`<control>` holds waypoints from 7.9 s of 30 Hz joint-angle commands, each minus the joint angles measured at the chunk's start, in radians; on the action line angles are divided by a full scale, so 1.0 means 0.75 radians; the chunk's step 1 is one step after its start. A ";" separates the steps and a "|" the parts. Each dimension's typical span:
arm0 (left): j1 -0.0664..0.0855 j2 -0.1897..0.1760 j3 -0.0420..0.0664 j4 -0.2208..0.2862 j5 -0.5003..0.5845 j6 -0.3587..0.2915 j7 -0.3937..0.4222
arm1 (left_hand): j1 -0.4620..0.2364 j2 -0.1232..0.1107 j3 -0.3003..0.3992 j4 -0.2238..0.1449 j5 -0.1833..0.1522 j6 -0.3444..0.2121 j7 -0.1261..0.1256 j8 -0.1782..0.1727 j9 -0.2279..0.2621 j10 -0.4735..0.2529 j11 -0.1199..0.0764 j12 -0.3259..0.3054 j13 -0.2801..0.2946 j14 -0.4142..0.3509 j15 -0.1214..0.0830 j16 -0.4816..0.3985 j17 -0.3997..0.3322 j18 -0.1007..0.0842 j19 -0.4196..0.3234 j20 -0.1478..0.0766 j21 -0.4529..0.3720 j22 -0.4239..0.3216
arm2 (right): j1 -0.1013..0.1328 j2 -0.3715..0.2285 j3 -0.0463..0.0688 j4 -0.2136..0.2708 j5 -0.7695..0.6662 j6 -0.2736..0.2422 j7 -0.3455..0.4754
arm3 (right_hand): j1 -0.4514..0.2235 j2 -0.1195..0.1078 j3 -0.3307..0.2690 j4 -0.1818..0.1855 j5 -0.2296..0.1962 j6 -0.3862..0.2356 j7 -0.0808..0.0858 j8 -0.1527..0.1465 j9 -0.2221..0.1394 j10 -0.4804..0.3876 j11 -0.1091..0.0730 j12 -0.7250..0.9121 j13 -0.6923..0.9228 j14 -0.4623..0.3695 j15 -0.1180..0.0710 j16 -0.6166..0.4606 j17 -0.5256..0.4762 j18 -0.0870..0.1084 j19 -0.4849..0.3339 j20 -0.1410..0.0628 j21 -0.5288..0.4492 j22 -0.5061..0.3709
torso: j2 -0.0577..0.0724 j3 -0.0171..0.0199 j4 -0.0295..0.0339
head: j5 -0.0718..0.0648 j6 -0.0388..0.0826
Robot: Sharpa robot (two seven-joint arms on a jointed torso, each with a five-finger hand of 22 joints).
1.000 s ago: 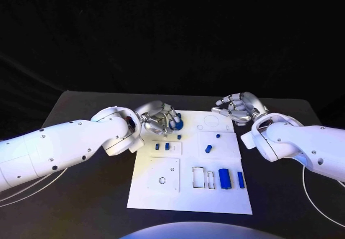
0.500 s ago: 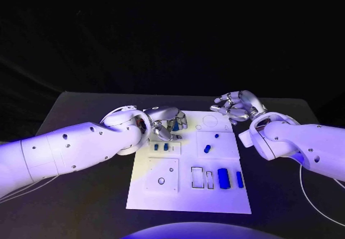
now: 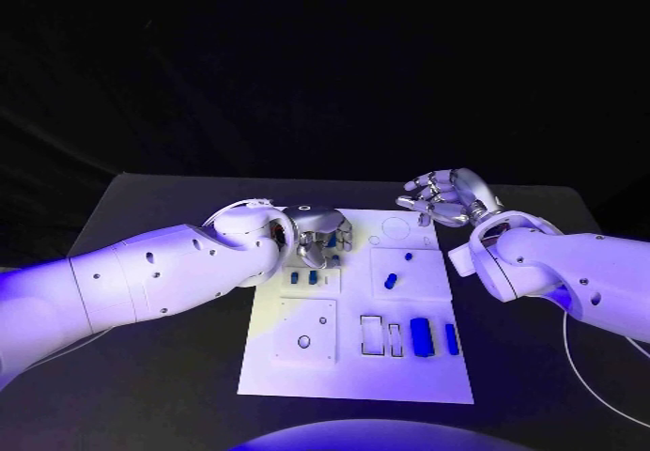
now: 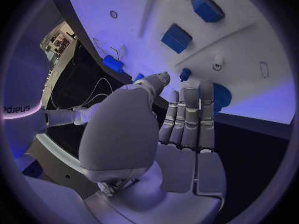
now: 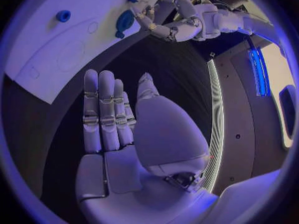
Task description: Assemble the parts on the task board
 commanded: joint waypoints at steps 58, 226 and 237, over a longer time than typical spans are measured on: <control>-0.001 0.069 -0.009 -0.099 -0.051 0.136 -0.072 | -0.002 0.071 0.123 -0.090 -0.023 0.219 -0.007 -0.041 -0.034 0.209 -0.055 0.017 -0.027 0.259 -0.045 0.260 0.283 0.002 0.114 -0.037 0.241 0.255 | -0.001 0.009 0.000 0.000 0.128 -0.023 0.127 | 0.067 0.025 -0.022 -0.004 0.001 -0.015 0.040 0.010 -0.019 0.004 0.040 -0.191 -0.300 -0.020 0.038 -0.352 -0.072 0.015 -0.009 0.038 -0.186 -0.221 | 0.001 0.0001 0.0005 | 0.004 -0.012; -0.036 -0.399 0.088 0.108 1.015 -0.151 0.107 | 0.032 0.017 0.157 -0.119 -0.019 0.142 0.075 -0.321 -0.090 0.114 0.029 -0.281 -0.092 -0.061 0.012 -0.082 -0.291 0.029 -0.064 -0.002 0.055 0.092 | -0.006 -0.099 0.000 0.004 -0.928 0.615 -0.275 | 0.280 -0.096 0.077 0.002 0.003 0.249 -0.036 -0.115 -0.116 0.271 -0.029 -0.540 -0.486 0.345 -0.048 0.594 0.612 -0.095 0.375 -0.059 0.897 0.511 | -0.001 0.0009 -0.0016 | -0.048 0.005; -0.037 -0.459 0.089 0.186 1.554 -0.151 0.354 | 0.011 0.035 0.150 -0.133 -0.023 0.141 0.086 -0.327 -0.098 0.095 0.040 -0.279 -0.108 -0.106 0.025 -0.181 -0.344 0.027 -0.120 0.011 0.018 0.079 | -0.011 -0.089 0.000 0.033 -1.198 0.586 -0.374 | 0.215 -0.144 0.090 0.001 0.002 0.249 -0.021 -0.134 -0.118 0.248 -0.015 -0.565 -0.473 0.352 -0.035 0.774 0.731 -0.121 0.415 -0.044 1.089 0.645 | -0.001 -0.0015 0.0033 | -0.062 0.004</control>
